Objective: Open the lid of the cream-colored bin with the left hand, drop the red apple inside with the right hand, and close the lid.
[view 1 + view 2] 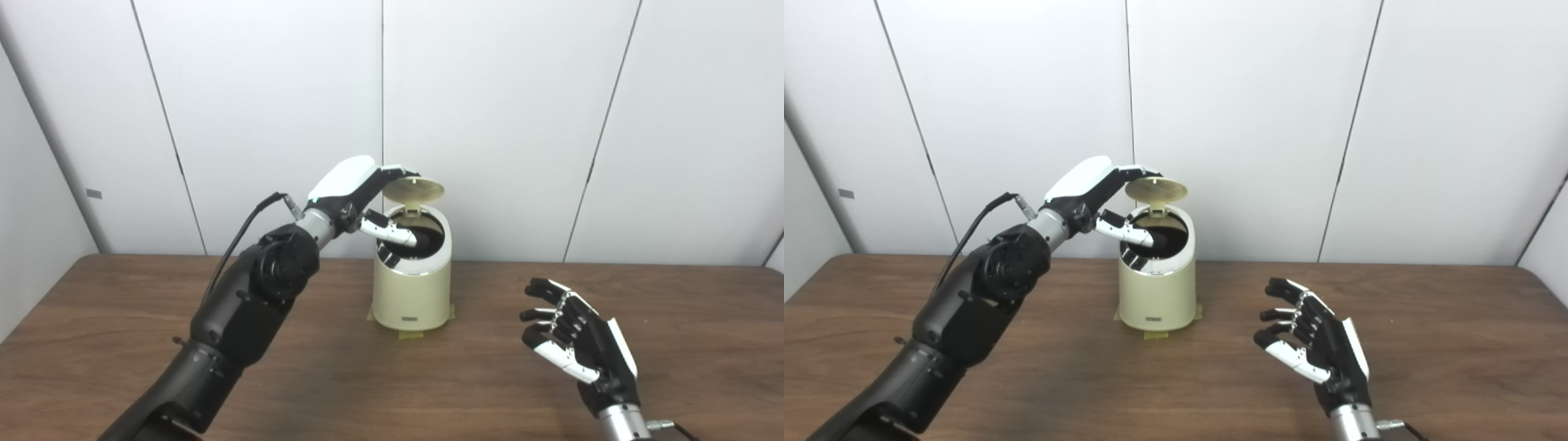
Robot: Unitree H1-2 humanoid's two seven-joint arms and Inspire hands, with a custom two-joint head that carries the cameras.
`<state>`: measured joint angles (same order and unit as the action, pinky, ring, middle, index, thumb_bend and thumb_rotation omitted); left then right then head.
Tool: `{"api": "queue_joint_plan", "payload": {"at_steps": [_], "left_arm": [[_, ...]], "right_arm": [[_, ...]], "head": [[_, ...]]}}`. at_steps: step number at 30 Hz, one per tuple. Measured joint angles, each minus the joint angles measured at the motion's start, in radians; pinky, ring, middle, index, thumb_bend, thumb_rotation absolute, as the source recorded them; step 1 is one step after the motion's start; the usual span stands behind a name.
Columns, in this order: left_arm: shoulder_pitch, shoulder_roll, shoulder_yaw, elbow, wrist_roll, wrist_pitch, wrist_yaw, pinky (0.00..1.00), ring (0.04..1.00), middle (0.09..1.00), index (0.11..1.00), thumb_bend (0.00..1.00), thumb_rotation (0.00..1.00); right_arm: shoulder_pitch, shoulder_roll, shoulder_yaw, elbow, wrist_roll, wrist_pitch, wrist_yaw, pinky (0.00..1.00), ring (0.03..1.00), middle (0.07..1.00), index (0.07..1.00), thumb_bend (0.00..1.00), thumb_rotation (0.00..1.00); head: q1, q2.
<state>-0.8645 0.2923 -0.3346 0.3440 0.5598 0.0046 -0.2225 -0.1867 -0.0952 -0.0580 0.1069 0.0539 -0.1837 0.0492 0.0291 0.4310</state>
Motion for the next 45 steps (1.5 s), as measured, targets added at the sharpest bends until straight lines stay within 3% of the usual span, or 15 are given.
{"api": "queue_joint_plan", "payload": {"at_steps": [16,23,28,45], "left_arm": [[0.011,0.07,-0.037,-0.082,0.098,-0.041,-0.058,1.0,0.934,0.78,0.786,0.94,0.46],[0.015,0.089,-0.042,-0.124,0.12,-0.06,-0.095,1.0,0.892,0.756,0.761,0.92,0.41],[0.019,0.09,-0.043,-0.127,0.122,-0.093,-0.099,1.0,0.869,0.745,0.744,0.92,0.38],[0.055,0.09,-0.038,-0.142,0.103,-0.118,-0.149,1.0,0.88,0.742,0.741,0.93,0.37]], "right_arm": [[0.0,0.006,0.004,0.002,0.003,-0.005,0.009,0.48,0.594,0.75,0.744,0.8,0.42],[0.0,0.007,0.004,0.003,-0.003,-0.005,0.012,0.47,0.576,0.748,0.757,0.79,0.47],[0.0,0.009,0.004,0.002,-0.003,-0.005,0.011,0.47,0.572,0.744,0.757,0.79,0.47],[0.001,0.016,0.01,-0.027,-0.005,0.001,0.004,0.48,0.586,0.74,0.761,0.79,0.46]], "head": [[-0.003,0.005],[0.0,0.009],[-0.005,0.017],[-0.014,0.032]]}}
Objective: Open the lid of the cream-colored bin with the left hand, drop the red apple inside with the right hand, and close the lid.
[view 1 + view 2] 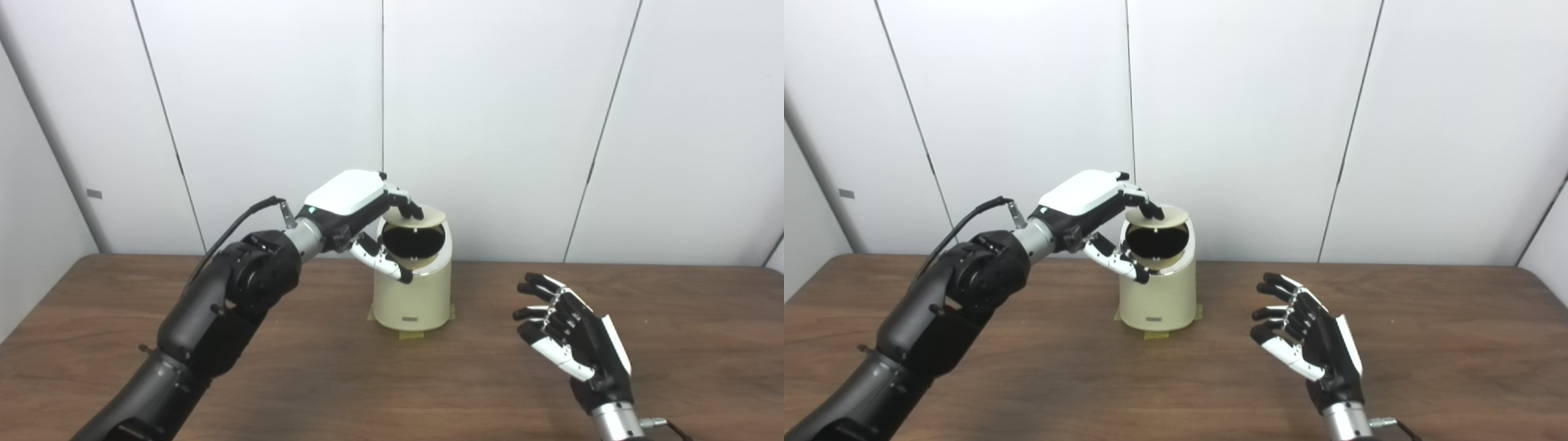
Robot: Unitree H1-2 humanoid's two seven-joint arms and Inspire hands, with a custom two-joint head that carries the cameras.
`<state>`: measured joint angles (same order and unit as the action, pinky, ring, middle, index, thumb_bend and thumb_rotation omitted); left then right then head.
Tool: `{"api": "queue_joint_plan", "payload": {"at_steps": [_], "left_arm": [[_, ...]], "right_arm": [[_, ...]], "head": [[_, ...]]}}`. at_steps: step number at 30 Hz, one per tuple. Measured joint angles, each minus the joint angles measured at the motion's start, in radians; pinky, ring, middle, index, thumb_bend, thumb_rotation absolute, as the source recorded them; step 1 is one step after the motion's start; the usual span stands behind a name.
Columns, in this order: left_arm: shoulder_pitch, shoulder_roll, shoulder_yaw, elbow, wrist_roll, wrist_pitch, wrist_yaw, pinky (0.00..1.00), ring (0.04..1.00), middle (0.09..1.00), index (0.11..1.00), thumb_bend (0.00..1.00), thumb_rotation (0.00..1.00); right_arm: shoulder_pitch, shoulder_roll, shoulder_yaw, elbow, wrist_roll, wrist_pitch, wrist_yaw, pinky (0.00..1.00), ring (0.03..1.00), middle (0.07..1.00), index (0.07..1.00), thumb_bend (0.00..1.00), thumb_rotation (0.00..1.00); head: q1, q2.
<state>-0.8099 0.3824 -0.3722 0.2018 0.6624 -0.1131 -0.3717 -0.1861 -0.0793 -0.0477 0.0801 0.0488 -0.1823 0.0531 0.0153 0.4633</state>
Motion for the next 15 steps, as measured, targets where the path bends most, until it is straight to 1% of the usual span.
{"api": "queue_joint_plan", "payload": {"at_steps": [3,8,11,15], "left_arm": [[0.019,0.0,0.0,-0.004,0.001,-0.004,-0.007,1.0,0.882,0.743,0.742,0.94,0.37],[0.039,0.0,-0.002,-0.006,0.003,-0.021,-0.01,1.0,0.876,0.73,0.734,0.94,0.37],[0.043,0.001,-0.002,-0.006,0.003,-0.029,-0.015,1.0,0.874,0.721,0.729,0.95,0.39],[0.044,0.015,-0.016,-0.006,0.023,-0.062,-0.02,1.0,0.865,0.712,0.731,0.95,0.4]], "right_arm": [[0.001,0.0,0.002,0.0,0.0,0.003,0.0,0.48,0.586,0.739,0.762,0.8,0.47],[0.002,0.002,0.004,-0.011,0.0,0.04,-0.002,0.49,0.595,0.75,0.765,0.83,0.47],[0.003,0.003,0.004,-0.014,-0.004,0.055,-0.003,0.49,0.597,0.762,0.769,0.79,0.45],[0.008,0.003,0.005,-0.015,-0.011,0.055,-0.003,0.48,0.589,0.754,0.771,0.77,0.44]], "head": [[0.0,0.0],[-0.003,0.005],[-0.003,0.005],[-0.005,0.012]]}}
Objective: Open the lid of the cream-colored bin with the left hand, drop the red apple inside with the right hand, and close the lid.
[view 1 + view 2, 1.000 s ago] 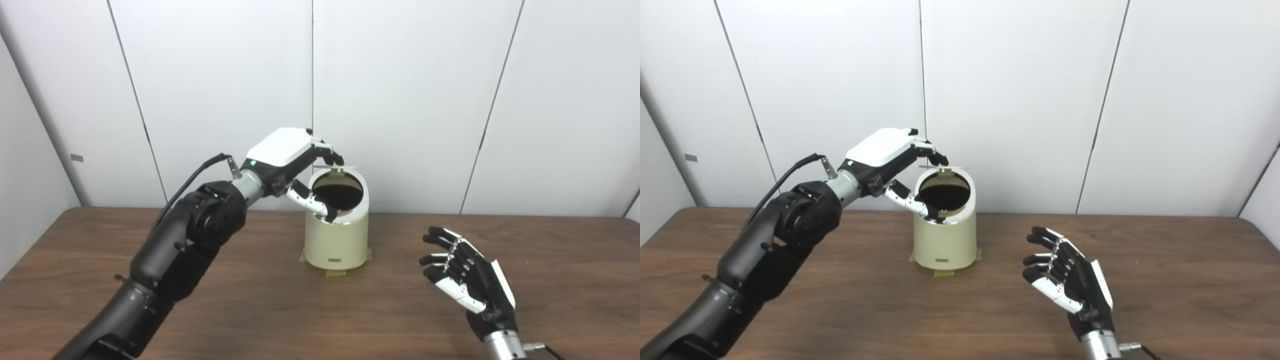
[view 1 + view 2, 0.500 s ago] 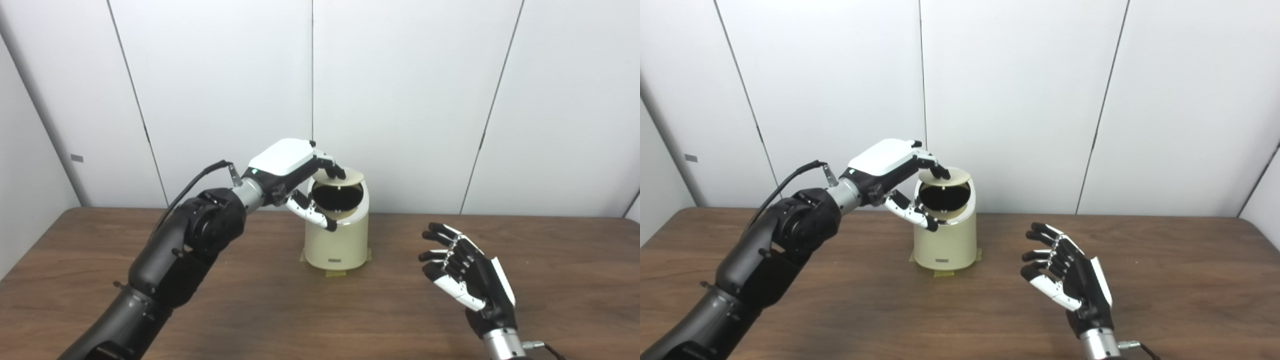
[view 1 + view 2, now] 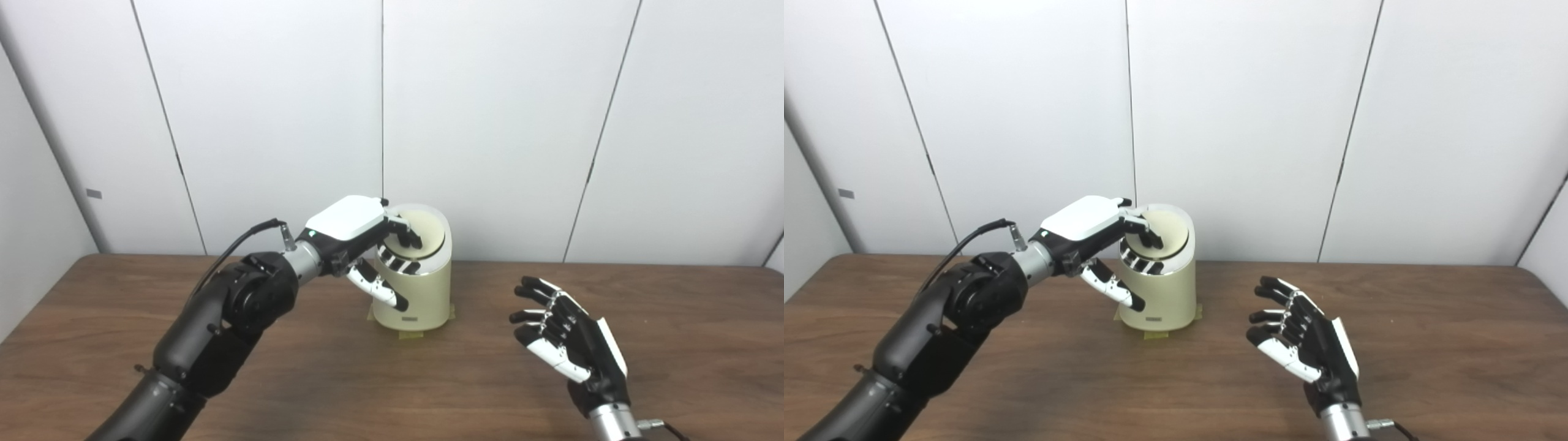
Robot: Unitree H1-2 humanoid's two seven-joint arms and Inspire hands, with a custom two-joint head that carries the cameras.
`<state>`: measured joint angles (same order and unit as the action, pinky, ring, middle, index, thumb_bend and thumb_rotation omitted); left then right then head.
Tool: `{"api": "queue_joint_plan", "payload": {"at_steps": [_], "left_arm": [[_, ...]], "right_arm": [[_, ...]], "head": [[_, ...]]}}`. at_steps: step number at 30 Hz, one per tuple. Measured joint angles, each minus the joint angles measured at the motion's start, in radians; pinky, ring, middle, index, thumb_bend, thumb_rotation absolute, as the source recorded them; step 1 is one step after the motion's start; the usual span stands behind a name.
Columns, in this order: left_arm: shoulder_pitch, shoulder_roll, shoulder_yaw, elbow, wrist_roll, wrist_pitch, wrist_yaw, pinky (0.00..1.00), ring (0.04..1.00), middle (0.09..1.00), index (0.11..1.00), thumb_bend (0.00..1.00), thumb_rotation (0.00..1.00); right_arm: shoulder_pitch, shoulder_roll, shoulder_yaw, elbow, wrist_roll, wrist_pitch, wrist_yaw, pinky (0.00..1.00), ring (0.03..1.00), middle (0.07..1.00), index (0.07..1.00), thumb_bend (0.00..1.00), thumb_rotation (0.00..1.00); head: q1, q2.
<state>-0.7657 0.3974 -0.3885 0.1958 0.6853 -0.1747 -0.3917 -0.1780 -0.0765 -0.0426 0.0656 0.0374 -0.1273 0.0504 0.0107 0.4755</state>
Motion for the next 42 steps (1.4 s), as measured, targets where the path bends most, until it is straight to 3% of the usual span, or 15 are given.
{"api": "queue_joint_plan", "payload": {"at_steps": [4,8,14,23,28,31,32,37,42], "left_arm": [[-0.004,0.031,-0.056,0.002,0.103,-0.064,0.038,1.0,0.92,0.782,0.79,0.93,0.42],[-0.015,0.046,-0.103,-0.004,0.206,-0.073,0.045,1.0,0.995,0.906,0.911,0.94,0.46],[-0.014,0.03,-0.129,-0.007,0.288,-0.048,0.066,1.0,1.0,0.934,0.94,0.97,0.46],[0.002,0.023,-0.119,-0.007,0.281,-0.034,0.076,1.0,1.0,0.916,0.929,0.94,0.48],[0.049,0.023,-0.073,-0.01,0.194,-0.056,0.093,1.0,0.979,0.852,0.863,0.91,0.44],[0.091,0.002,-0.008,-0.026,0.102,-0.067,0.12,1.0,0.953,0.82,0.832,0.85,0.41],[0.105,-0.008,0.016,-0.034,0.058,-0.061,0.115,1.0,0.953,0.833,0.85,0.81,0.41],[0.186,-0.07,0.145,-0.148,-0.159,0.026,0.083,0.79,0.929,0.912,0.906,0.76,0.36],[0.247,-0.1,0.273,-0.211,-0.311,0.054,0.11,0.82,0.93,0.931,0.913,0.71,0.3]], "right_arm": [[0.002,0.0,0.0,0.0,0.0,0.0,0.0,0.47,0.588,0.749,0.763,0.77,0.44],[0.004,0.0,0.003,0.0,-0.001,0.001,0.0,0.47,0.585,0.744,0.76,0.74,0.44],[0.007,0.002,0.008,-0.027,-0.006,0.005,0.0,0.46,0.582,0.748,0.764,0.73,0.43],[0.013,0.002,0.007,-0.028,-0.006,0.011,0.0,0.47,0.582,0.744,0.761,0.76,0.45],[0.014,0.001,0.007,-0.031,-0.007,0.021,0.0,0.47,0.576,0.744,0.766,0.74,0.45],[0.014,0.001,0.007,-0.031,-0.008,0.021,0.0,0.47,0.577,0.743,0.765,0.73,0.45],[0.014,0.001,0.006,-0.03,-0.008,0.02,0.0,0.47,0.572,0.739,0.762,0.74,0.44],[0.015,-0.002,0.004,-0.03,-0.008,0.02,0.0,0.47,0.575,0.738,0.762,0.74,0.44],[0.015,-0.002,0.003,-0.03,-0.006,0.02,0.0,0.47,0.574,0.732,0.761,0.76,0.43]], "head": [[0.0,0.002],[-0.003,0.005],[-0.006,0.008],[-0.006,0.012],[-0.005,0.012],[-0.005,0.012],[-0.003,0.014],[0.002,0.014],[0.003,0.014]]}}
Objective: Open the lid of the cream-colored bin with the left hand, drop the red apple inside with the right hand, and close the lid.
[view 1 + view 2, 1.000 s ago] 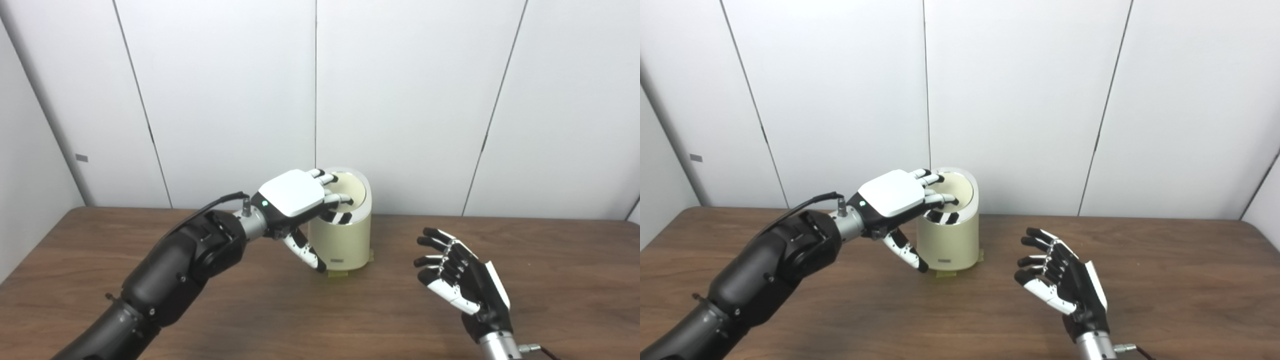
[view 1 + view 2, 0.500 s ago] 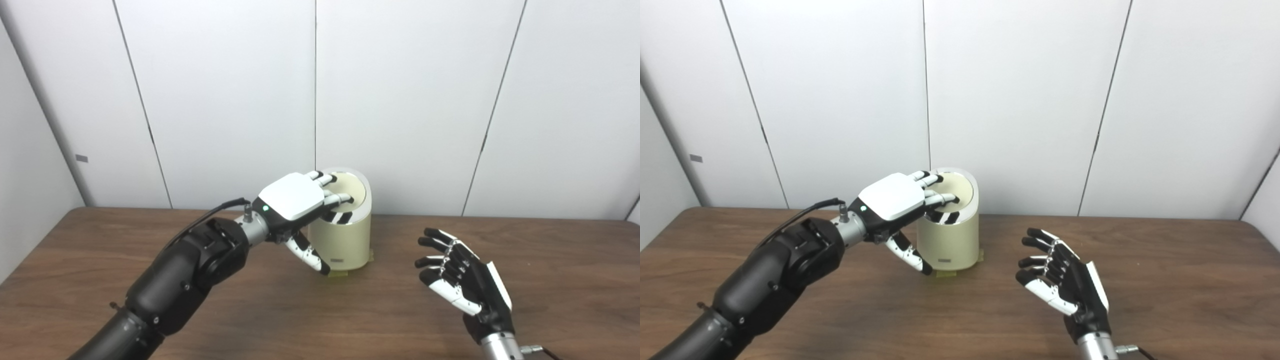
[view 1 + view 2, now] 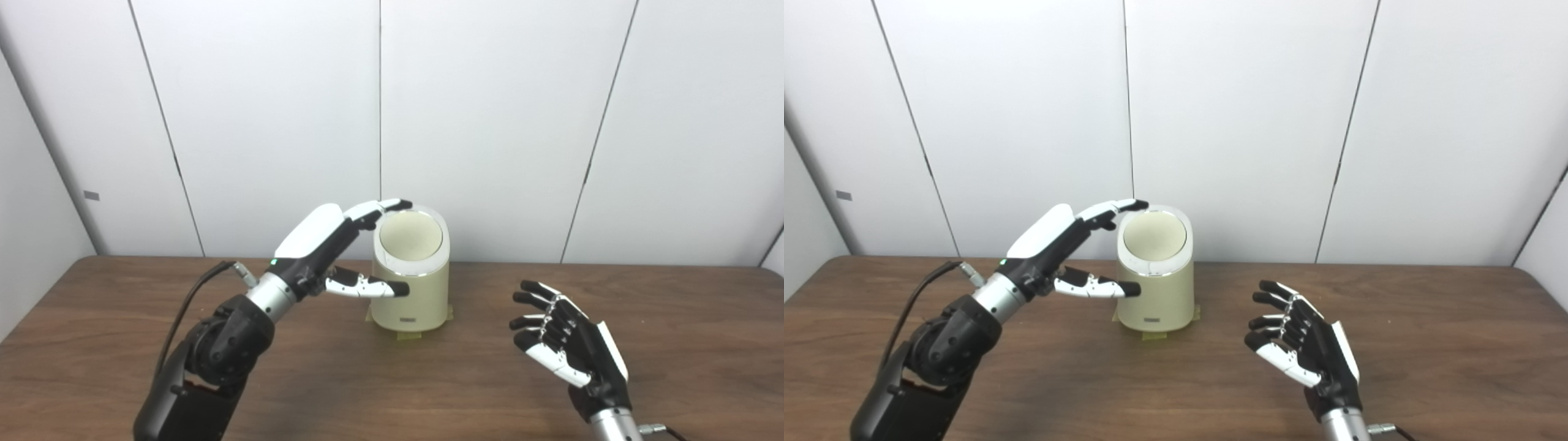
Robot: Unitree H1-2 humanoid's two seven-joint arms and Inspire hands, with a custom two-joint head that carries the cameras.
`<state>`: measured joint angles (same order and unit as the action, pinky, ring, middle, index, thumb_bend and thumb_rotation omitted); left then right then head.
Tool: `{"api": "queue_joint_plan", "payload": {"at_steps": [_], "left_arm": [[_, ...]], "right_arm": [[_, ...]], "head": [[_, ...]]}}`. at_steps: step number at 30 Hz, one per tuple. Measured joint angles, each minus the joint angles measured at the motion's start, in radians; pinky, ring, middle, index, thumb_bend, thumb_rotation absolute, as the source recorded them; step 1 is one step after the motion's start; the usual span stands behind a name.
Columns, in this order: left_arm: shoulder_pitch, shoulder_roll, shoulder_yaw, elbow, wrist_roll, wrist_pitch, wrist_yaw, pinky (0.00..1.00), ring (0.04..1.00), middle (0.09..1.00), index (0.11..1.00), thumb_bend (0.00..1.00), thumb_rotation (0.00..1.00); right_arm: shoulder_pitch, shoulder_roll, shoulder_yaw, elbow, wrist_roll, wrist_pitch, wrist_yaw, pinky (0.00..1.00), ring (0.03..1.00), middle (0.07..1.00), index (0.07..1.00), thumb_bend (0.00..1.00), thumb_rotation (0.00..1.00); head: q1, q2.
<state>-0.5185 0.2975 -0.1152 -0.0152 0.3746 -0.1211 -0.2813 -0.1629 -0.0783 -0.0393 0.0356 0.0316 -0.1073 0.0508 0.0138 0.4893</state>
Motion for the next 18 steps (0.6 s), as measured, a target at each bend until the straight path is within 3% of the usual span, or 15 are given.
{"api": "queue_joint_plan", "payload": {"at_steps": [4,8,9,12,18], "left_arm": [[0.12,-0.056,0.097,-0.003,-0.128,0.019,0.062,0.73,0.853,0.89,0.877,0.68,0.29],[0.25,-0.118,0.152,0.023,-0.258,0.019,0.096,0.7,0.792,0.841,0.859,0.7,0.34],[0.272,-0.131,0.166,0.041,-0.285,0.015,0.103,0.66,0.772,0.827,0.857,0.68,0.34],[0.327,-0.155,0.188,0.083,-0.331,-0.016,0.129,0.59,0.742,0.785,0.825,0.66,0.33],[0.368,-0.201,0.197,0.114,-0.368,-0.057,0.169,0.57,0.736,0.777,0.792,0.62,0.26]], "right_arm": [[0.0,-0.003,-0.003,0.001,0.001,0.0,0.0,0.47,0.576,0.731,0.76,0.77,0.44],[0.0,-0.009,-0.004,0.003,0.004,-0.001,0.002,0.46,0.584,0.731,0.759,0.78,0.44],[0.0,-0.009,-0.004,0.002,0.004,-0.001,0.003,0.47,0.591,0.734,0.76,0.79,0.44],[0.004,-0.009,-0.005,0.002,0.006,-0.001,0.005,0.47,0.603,0.735,0.759,0.82,0.44],[0.015,-0.01,-0.005,-0.007,0.007,0.0,0.013,0.48,0.627,0.747,0.759,0.83,0.44]], "head": [[0.0,0.0],[-0.002,0.002],[-0.002,0.002],[-0.002,0.002],[0.003,-0.003]]}}
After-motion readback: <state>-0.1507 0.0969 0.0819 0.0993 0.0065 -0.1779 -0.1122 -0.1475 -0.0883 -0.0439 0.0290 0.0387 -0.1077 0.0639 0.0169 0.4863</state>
